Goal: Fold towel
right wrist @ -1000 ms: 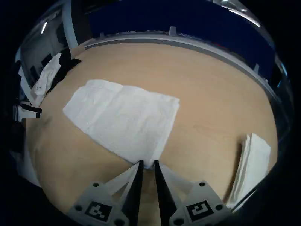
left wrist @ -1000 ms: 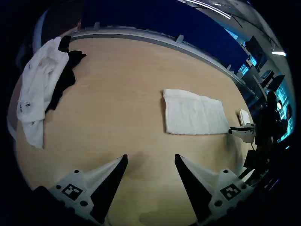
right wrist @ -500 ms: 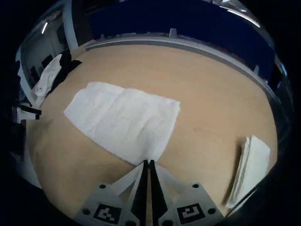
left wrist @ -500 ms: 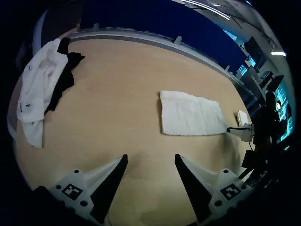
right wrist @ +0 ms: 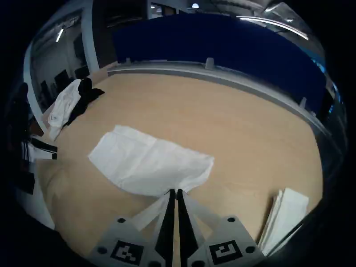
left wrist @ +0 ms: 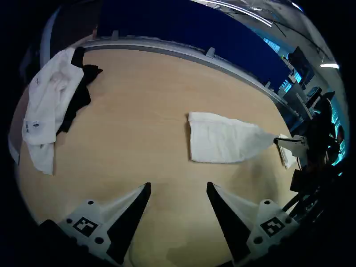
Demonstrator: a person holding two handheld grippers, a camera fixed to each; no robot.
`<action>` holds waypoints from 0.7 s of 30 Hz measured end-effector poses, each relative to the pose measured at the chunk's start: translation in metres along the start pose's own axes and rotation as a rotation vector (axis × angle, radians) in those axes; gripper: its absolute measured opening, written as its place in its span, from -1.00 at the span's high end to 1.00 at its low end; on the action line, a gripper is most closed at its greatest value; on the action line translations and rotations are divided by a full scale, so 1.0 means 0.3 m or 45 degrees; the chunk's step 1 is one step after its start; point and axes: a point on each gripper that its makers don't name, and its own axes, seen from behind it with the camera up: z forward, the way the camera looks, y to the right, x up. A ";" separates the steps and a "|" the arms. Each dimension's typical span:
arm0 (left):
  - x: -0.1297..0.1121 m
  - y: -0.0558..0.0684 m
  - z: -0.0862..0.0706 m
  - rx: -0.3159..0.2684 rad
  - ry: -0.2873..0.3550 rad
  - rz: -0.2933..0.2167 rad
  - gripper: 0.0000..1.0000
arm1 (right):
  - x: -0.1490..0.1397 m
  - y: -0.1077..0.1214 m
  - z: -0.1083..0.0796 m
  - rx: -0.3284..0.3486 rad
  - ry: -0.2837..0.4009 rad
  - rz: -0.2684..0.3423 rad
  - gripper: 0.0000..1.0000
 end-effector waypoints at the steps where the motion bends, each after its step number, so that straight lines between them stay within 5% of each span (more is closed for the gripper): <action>1: 0.002 0.001 -0.005 -0.003 0.004 -0.002 -0.85 | 0.024 -0.005 -0.003 0.003 0.012 -0.008 0.91; 9: 0.006 0.009 -0.065 -0.027 0.032 -0.024 -0.85 | 0.193 -0.059 -0.016 0.032 0.089 -0.074 0.91; 21: -0.021 -0.021 -0.141 -0.028 0.060 -0.072 -0.85 | 0.256 -0.175 0.023 0.096 0.082 -0.171 0.92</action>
